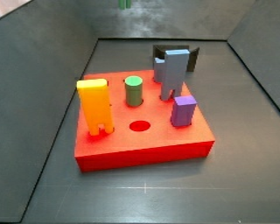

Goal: Pick up the 3 prong object. Move up. Move to above the board. Insert the 3 prong object.
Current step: Move to above the board, then insert the 3 prong object.

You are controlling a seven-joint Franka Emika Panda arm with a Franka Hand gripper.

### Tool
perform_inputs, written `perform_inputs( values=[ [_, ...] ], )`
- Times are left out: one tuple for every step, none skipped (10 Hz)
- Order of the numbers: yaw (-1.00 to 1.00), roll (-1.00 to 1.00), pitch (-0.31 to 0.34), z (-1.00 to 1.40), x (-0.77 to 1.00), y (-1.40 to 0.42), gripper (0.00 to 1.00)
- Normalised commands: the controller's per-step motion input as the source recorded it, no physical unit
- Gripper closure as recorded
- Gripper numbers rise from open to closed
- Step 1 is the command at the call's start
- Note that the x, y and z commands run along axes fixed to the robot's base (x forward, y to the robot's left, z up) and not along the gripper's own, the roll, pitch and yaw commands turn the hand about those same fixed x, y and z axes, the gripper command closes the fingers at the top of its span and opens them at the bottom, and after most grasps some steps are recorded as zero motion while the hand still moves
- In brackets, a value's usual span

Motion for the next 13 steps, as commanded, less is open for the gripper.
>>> perform_inputs(
  values=[
    [-0.12, 0.08, 0.221, 0.16, 0.16, -1.00, 1.00],
    [-0.04, 0.02, 0.177, 0.16, 0.17, -1.00, 1.00],
    [-0.02, 0.01, 0.148, 0.15, 0.17, -1.00, 1.00],
    [0.00, -0.01, 0.136, 0.16, 0.19, -1.00, 1.00],
    [0.00, -0.02, 0.129, 0.16, 0.19, -1.00, 1.00],
    [0.01, 0.01, 0.121, 0.16, 0.21, -1.00, 1.00],
    [0.01, 0.00, 0.124, 0.16, 0.22, -1.00, 1.00],
    [0.01, 0.01, 0.126, 0.17, 0.24, -1.00, 1.00],
    [0.01, 0.01, 0.126, 0.15, 0.24, -0.88, 1.00],
    [0.01, 0.01, 0.126, 0.11, 0.19, -0.59, 1.00],
    [0.01, 0.02, 0.119, 0.07, 0.14, -0.34, 1.00],
    [0.01, 0.02, 0.097, 0.05, 0.10, -0.18, 1.00],
    [0.00, -0.01, 0.053, -0.09, 0.00, 0.00, 1.00]
  ],
)
